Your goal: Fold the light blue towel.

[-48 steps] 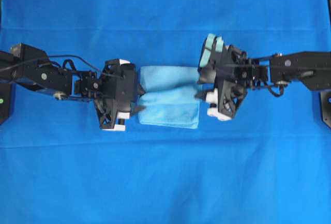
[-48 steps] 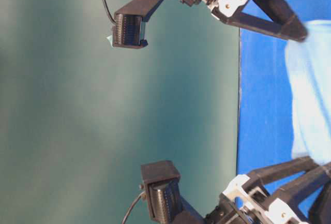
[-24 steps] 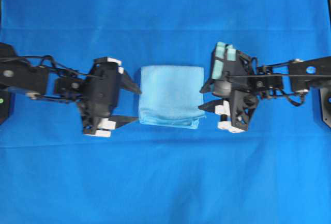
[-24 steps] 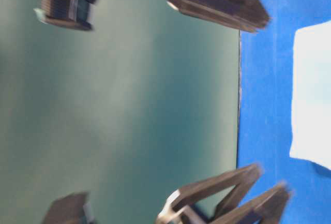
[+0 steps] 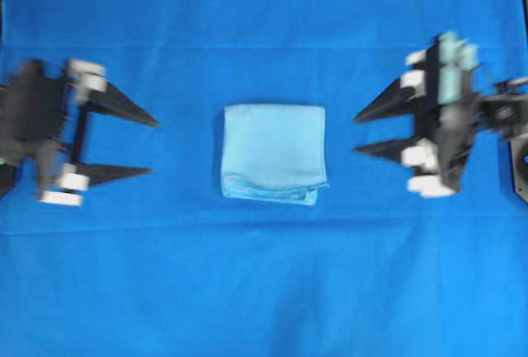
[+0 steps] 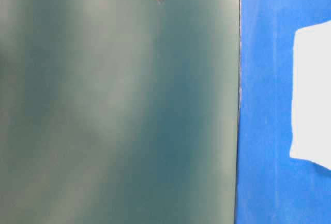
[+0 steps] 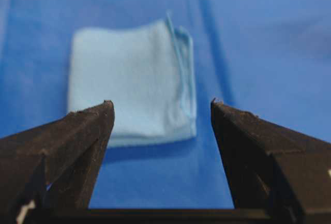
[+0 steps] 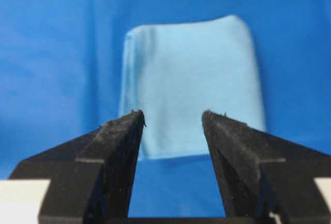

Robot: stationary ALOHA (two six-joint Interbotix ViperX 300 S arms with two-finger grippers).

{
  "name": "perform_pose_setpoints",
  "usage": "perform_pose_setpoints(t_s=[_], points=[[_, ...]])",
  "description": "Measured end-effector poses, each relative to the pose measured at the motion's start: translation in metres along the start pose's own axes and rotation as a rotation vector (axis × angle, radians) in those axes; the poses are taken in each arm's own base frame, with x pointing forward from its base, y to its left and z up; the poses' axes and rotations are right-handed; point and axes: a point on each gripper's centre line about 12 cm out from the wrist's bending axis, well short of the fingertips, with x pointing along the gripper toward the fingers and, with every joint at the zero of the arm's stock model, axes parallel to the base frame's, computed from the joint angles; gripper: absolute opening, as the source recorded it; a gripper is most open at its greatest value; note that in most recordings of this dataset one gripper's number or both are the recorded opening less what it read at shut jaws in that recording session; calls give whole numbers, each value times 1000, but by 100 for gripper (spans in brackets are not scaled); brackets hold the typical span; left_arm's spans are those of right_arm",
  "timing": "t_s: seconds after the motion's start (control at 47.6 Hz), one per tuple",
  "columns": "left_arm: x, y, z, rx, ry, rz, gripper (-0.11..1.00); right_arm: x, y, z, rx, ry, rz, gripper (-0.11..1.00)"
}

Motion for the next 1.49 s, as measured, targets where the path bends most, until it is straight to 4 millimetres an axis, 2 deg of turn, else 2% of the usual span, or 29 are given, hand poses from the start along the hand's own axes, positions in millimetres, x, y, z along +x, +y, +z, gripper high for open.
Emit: perform_pose_setpoints(t_s=[0.168,0.294,0.546,0.694,0.967,1.492], points=[[-41,0,7,0,-61,2,72,-37,-7,3,-16,-109,-12,55],[-60,-1,2,3,-62,-2,72,-64,-11,-5,-31,-186,-23,55],[-83,0,-23,-5,-100,23,72,-93,-24,-48,-3,-267,-56,55],[-89,4,-42,-21,-96,61,72,-93,-31,-73,9,-270,-81,55],[-88,4,-53,-67,-82,66,72,-75,-36,-107,44,-253,-85,55],[-86,11,-61,-112,-68,115,72,-71,-36,-110,51,-246,-77,55]])
